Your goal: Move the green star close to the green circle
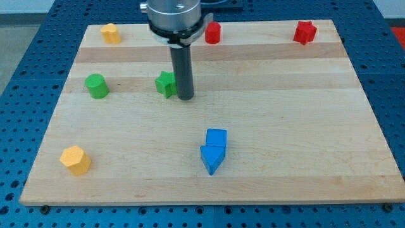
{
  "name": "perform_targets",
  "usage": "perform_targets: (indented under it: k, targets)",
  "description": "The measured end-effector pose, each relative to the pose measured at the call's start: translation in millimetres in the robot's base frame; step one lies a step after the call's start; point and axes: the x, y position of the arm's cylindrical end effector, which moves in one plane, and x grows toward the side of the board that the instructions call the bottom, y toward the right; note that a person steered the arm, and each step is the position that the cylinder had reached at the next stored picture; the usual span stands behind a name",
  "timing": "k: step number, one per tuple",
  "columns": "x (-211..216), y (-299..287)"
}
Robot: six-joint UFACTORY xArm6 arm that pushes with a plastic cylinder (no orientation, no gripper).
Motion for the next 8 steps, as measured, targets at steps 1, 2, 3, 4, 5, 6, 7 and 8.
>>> perform_targets:
  k: [1,2,3,4,5,6,7,8]
  targets:
    - [-9.6,11.8]
    - [-15.2,8.2]
    - [-15.3,-8.3]
    - [-15.2,-30.7]
    - [-15.2,-50.3]
    - [-15.2,-67.1]
    - [-15.2,-83.2]
    - [-15.2,-100.9]
